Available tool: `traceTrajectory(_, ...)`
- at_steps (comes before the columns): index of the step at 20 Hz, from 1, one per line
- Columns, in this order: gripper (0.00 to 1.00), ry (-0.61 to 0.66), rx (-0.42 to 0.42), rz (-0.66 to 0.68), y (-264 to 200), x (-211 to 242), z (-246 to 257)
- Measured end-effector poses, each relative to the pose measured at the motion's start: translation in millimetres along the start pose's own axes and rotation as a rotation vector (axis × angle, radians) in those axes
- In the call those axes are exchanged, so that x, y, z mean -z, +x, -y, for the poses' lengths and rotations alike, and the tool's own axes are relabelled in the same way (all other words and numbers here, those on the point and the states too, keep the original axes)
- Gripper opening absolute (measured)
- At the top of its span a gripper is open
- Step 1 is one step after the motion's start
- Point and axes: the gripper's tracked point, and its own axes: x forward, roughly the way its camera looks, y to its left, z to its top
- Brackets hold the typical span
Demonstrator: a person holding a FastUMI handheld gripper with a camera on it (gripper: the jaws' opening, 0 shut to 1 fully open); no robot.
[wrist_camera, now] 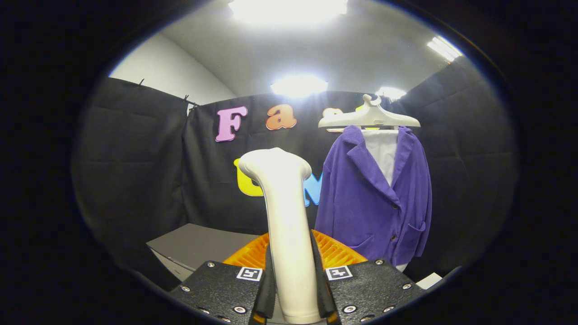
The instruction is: Iron the clothes twice with a garment steamer, once on the left side and once on the right side.
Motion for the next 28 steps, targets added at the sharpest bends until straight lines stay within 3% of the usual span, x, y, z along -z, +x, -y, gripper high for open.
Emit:
traceTrajectory(15,0.36,0.013,0.249,0.104,53.2,-54.6,111.8)
traceTrajectory(21,0.36,0.002,0.354,0.112,90.7,-49.4,146.6)
traceTrajectory(28,0.36,0.006,0.403,0.093,125.6,-25.8,165.8)
